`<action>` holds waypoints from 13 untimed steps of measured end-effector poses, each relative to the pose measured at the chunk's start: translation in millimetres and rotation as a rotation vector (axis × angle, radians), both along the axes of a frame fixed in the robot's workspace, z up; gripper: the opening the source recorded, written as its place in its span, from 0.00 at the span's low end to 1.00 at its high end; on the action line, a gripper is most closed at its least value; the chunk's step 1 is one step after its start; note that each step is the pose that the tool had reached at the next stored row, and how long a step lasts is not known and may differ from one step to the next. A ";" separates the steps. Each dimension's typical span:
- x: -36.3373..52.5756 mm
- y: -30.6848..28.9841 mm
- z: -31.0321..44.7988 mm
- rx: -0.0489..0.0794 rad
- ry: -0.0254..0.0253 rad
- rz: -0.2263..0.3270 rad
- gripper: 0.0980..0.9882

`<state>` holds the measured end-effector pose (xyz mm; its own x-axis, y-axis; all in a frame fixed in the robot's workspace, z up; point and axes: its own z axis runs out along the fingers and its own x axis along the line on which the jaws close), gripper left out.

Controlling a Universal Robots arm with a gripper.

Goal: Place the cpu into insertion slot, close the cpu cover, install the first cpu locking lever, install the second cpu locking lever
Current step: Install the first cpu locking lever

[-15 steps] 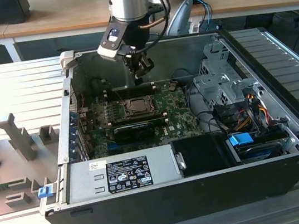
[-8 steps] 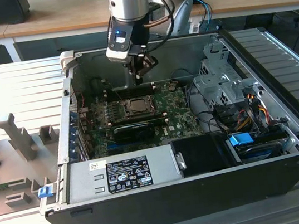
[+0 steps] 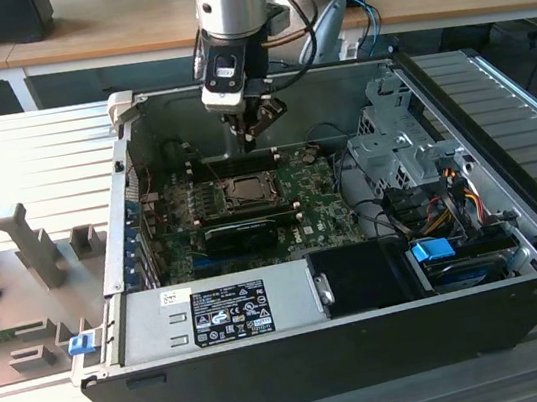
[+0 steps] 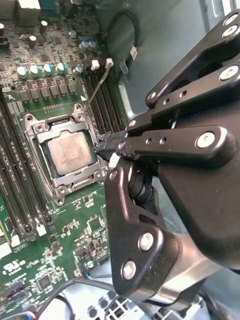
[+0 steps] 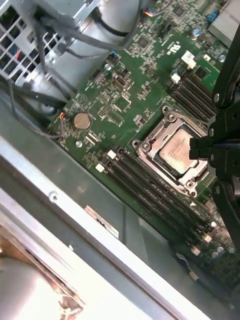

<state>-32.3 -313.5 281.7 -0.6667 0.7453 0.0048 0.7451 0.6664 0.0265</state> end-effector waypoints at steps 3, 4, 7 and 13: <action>0.0 0.0 0.0 0.000 0.0000 0.044 0.01; 0.0 0.0 0.0 0.000 0.0000 0.063 0.01; 0.0 0.0 0.0 0.000 0.0000 0.114 0.01; 0.0 0.0 0.0 0.000 0.0000 0.174 0.01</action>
